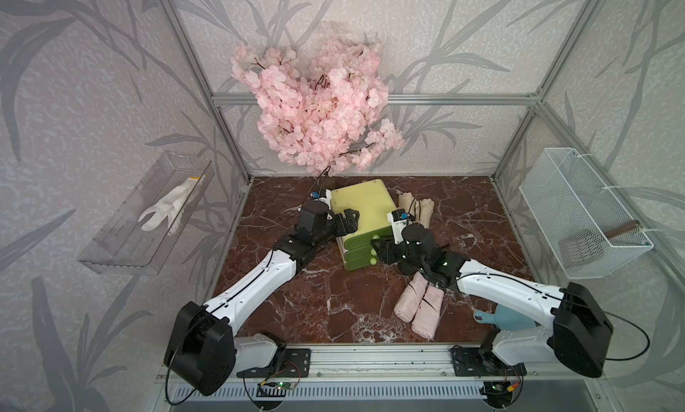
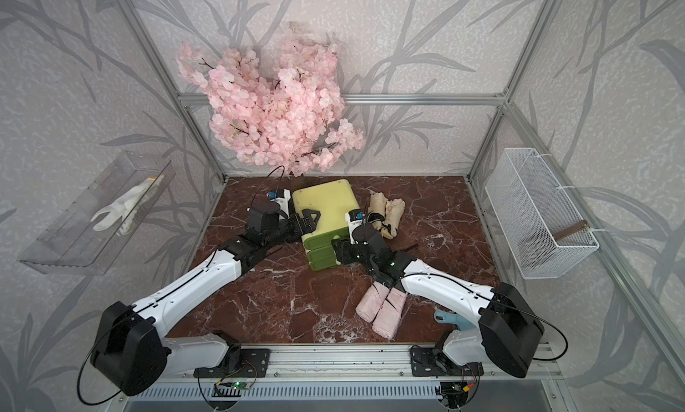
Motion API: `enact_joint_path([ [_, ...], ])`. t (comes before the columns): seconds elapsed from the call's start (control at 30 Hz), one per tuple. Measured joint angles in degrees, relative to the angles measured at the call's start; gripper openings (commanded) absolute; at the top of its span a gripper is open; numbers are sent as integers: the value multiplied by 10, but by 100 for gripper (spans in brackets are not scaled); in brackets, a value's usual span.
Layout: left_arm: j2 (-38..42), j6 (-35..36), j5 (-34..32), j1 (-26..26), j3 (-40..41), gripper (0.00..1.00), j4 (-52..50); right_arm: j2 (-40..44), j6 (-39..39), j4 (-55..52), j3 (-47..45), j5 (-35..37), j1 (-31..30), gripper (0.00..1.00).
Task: Place the umbrella in the drawer by color
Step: Adjust the storage box at the center of the board, then open the drawer in the storage box.
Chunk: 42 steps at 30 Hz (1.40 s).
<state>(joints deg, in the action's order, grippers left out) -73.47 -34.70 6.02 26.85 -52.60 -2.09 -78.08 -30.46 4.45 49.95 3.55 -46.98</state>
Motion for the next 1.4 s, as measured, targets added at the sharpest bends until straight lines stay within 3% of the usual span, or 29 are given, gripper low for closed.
enact_joint_path([
  [0.2, 2, 1, -4, 0, 0, 99, -1, -2, -10, -1, 11, 0, 0, 51],
  [0.43, 6, 2, -6, 0, 0, 99, -5, -16, -24, -5, 26, 0, 0, 44],
  [0.83, 12, 6, -10, 0, 2, 99, -11, -21, -35, -2, 28, 2, 0, 18],
  [1.4, 16, 7, -21, 0, 2, 100, -17, 86, -40, -52, -26, 19, -30, 15],
])
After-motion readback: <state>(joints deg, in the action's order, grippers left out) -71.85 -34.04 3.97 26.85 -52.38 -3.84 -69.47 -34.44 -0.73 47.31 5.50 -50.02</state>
